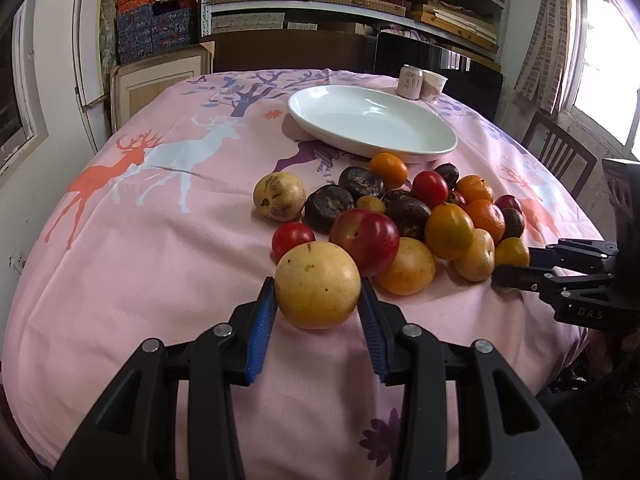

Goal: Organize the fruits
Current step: 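Grasp a small yellow fruit with the left tool while the right tool grasps a tangerine, then lower both held fruits onto the white plate and open both tools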

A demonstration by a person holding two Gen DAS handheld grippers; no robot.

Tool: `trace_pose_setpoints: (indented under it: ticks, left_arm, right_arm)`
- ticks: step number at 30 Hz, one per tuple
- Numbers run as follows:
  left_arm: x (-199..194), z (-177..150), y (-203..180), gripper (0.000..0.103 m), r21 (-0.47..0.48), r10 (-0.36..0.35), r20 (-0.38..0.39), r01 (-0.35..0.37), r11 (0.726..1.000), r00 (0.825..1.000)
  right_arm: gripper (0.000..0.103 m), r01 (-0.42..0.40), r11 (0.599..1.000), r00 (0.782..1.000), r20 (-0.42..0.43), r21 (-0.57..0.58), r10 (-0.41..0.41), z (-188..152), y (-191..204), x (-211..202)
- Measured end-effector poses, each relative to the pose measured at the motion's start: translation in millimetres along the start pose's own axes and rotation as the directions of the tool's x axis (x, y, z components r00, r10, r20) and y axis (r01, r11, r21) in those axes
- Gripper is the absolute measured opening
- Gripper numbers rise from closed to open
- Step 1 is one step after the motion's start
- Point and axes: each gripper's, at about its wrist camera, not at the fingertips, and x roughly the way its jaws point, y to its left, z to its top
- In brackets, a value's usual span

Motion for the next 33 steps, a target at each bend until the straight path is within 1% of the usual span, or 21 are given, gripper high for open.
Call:
trace_pose_setpoints:
  ticks: [4, 7, 8, 11, 13, 15, 17, 19, 21, 23, 28, 31, 33]
  left_arm:
    - [-1, 2, -1, 0.040, -0.001, -0.007, 0.006, 0.007, 1.000, 1.000]
    - [-4, 10, -1, 0.040, -0.005, -0.027, 0.011, 0.027, 1.000, 1.000]
    - [-5, 14, -1, 0.040, -0.002, -0.031, 0.016, 0.031, 1.000, 0.999]
    - [-9, 32, -6, 0.040, 0.020, -0.042, 0.045, 0.041, 0.999, 0.998]
    - [-8, 49, -8, 0.040, 0.033, -0.049, 0.063, 0.047, 0.998, 0.997]
    - [-5, 68, -10, 0.040, 0.035, -0.074, 0.073, 0.071, 0.997, 0.995]
    - [2, 87, -13, 0.040, 0.042, -0.090, 0.083, 0.087, 0.995, 0.992]
    - [15, 104, -16, 0.040, 0.048, -0.077, 0.087, 0.073, 0.996, 0.993]
    - [26, 114, -15, 0.040, 0.044, -0.080, 0.081, 0.077, 0.996, 0.993]
    - [36, 119, -14, 0.040, 0.045, -0.081, 0.071, 0.078, 0.996, 0.994]
    - [69, 140, -12, 0.040, 0.037, -0.096, 0.032, 0.094, 0.995, 0.995]
    - [88, 161, -19, 0.040, 0.052, -0.098, 0.018, 0.096, 0.994, 0.995]
    - [104, 177, -24, 0.040, 0.057, -0.096, -0.004, 0.096, 0.994, 0.995]
  right_arm:
    - [0.037, -0.013, 1.000, 0.999, 0.035, 0.017, 0.012, 0, -7, -17]
    - [0.037, -0.027, 1.000, 0.994, 0.102, 0.011, 0.026, 10, -12, -37]
    - [0.037, -0.014, 1.000, 0.992, 0.127, 0.003, 0.014, 15, -14, -44]
    - [0.037, 0.033, 0.999, 0.985, 0.170, 0.005, -0.034, 35, -26, -56]
    - [0.037, 0.049, 0.998, 0.981, 0.186, 0.028, -0.053, 52, -39, -60]
    - [0.037, 0.052, 0.997, 0.979, 0.197, 0.054, -0.061, 69, -52, -61]
    - [0.037, 0.050, 0.997, 0.977, 0.204, 0.065, -0.062, 87, -63, -57]
    - [0.037, 0.059, 0.995, 0.976, 0.206, 0.079, -0.074, 102, -72, -48]
    - [0.037, 0.057, 0.993, 0.978, 0.195, 0.106, -0.077, 113, -82, -36]
    - [0.037, 0.034, 0.993, 0.981, 0.184, 0.117, -0.055, 118, -88, -25]
    - [0.037, 0.042, 0.989, 0.986, 0.156, 0.138, -0.064, 130, -101, 8]
    - [0.037, 0.067, 0.991, 0.987, 0.135, 0.112, -0.082, 144, -97, 27]
    - [0.037, 0.086, 0.993, 0.988, 0.122, 0.085, -0.096, 156, -92, 41]
